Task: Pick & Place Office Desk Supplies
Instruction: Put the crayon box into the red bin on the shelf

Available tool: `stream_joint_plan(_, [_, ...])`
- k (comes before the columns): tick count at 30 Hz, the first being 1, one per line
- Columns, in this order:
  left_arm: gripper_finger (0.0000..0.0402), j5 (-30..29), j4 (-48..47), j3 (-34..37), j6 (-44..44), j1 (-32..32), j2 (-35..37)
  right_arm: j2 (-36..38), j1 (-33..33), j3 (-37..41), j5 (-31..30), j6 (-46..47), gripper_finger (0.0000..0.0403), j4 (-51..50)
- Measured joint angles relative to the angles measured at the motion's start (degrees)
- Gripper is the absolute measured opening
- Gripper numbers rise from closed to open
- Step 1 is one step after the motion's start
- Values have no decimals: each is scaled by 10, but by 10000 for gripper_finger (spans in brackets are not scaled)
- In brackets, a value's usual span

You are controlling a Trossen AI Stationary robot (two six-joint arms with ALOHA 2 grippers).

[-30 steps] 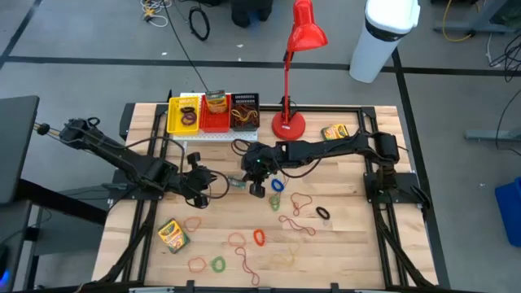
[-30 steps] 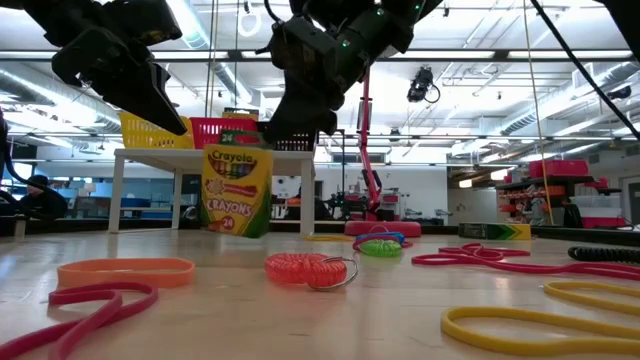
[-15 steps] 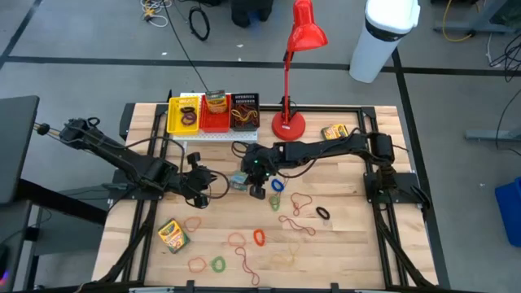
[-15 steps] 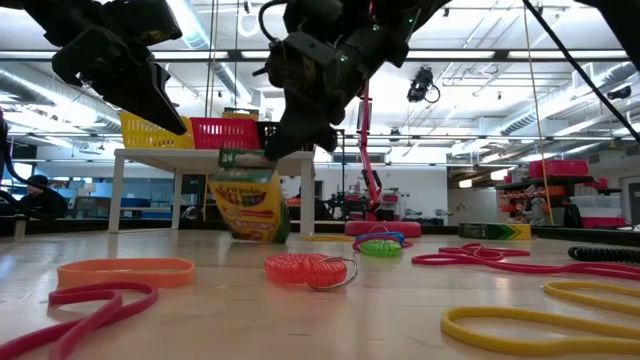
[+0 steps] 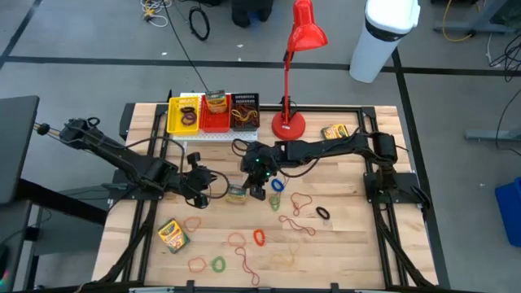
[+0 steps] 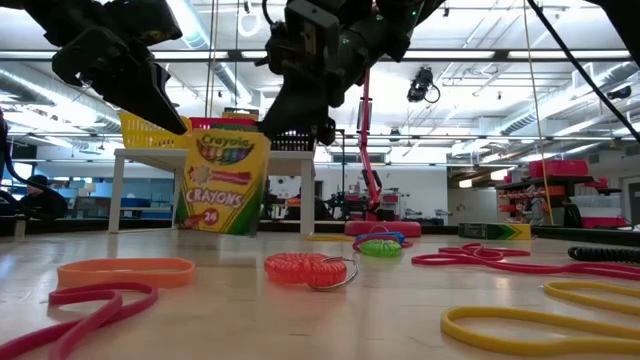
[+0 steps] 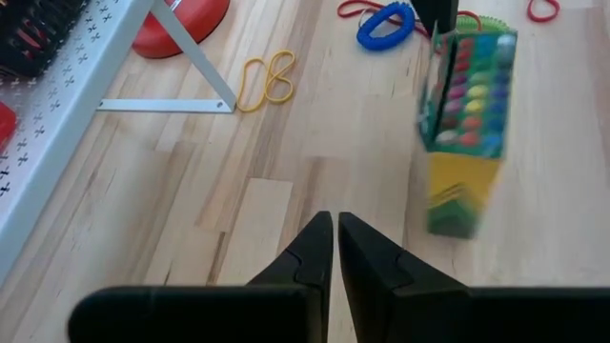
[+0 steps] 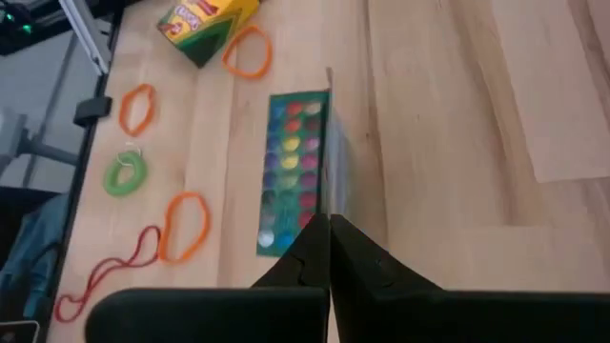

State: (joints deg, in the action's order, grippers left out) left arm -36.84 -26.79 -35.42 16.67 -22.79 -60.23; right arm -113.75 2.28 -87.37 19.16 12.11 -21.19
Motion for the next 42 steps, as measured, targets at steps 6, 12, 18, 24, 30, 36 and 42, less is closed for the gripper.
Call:
stream_joint_plan(6, [29, 0, 0, 0, 0, 0, 0, -10, 1, -1, 9, 20, 1, -3])
stream_joint_plan(12, [29, 0, 0, 0, 0, 0, 0, -15, 6, -1, 10, 26, 1, -5])
stream_joint_plan(18, [30, 0, 0, 0, 3, 0, 0, -16, 7, -1, -2, 21, 34, -7])
stream_joint_plan(24, [41, -7, 2, 0, 5, 0, 0, -16, 7, -1, -59, -9, 91, -8])
stream_joint_plan(30, [59, -6, 18, 0, 5, 17, 0, -11, 8, 0, -125, -33, 155, -10])
stream_joint_plan(36, [64, 17, 29, 0, -13, 48, 0, 6, 7, 0, -153, -38, 207, -21])
stream_joint_plan(42, [71, 60, 58, -8, -48, 68, 0, 43, -1, 0, -192, -76, 226, -57])
